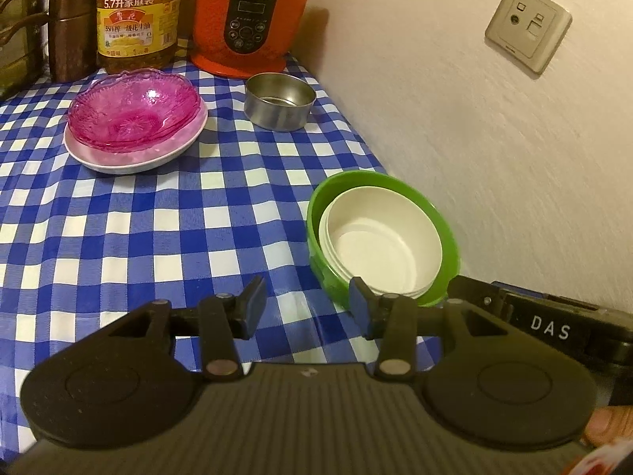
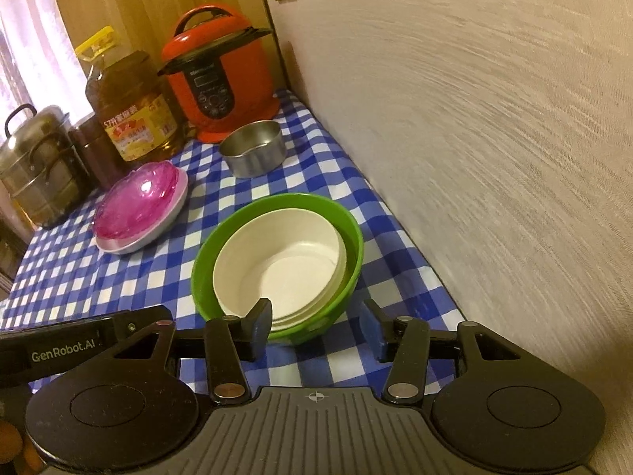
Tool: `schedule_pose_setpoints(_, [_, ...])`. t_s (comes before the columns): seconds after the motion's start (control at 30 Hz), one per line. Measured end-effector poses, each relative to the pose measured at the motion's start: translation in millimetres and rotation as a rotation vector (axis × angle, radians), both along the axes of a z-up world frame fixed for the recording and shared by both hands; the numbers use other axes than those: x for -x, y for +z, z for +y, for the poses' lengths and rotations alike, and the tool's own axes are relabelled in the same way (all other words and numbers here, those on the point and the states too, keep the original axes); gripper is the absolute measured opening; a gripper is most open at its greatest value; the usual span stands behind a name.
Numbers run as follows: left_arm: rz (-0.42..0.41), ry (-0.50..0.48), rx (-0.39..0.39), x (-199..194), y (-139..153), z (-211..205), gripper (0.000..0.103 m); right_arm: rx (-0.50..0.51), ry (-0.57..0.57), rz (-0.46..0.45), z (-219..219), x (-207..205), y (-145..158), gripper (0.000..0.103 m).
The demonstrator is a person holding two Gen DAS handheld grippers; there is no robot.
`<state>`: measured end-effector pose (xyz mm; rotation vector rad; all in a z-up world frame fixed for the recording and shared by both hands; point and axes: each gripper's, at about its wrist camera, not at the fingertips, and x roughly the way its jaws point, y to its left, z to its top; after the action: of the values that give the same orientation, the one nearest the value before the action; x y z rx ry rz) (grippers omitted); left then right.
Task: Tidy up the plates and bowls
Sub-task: 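Withdraw both tools from the nested bowls, then move both tools to the small steel bowl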
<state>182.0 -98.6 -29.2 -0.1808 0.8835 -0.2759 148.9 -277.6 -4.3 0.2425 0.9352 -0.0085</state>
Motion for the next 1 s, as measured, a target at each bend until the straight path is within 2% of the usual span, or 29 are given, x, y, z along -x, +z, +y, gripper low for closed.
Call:
schedule_pose_setpoints(0.63, [-0.031,-0.004,-0.010,4,17,5,0.042,0.022,0.037,-0.013,10,-4,17,0.054])
schedule_pose_setpoints(0.8, [-0.040,0.001,0.000,-7,23,9,0.042,0.013,0.036,-0.038,9,-16,27,0.054])
schedule_pose_setpoints(1.0, [-0.044,0.023,0.017,-37,28,19,0.042,-0.016,0.042,-0.061,9,-46,33,0.054])
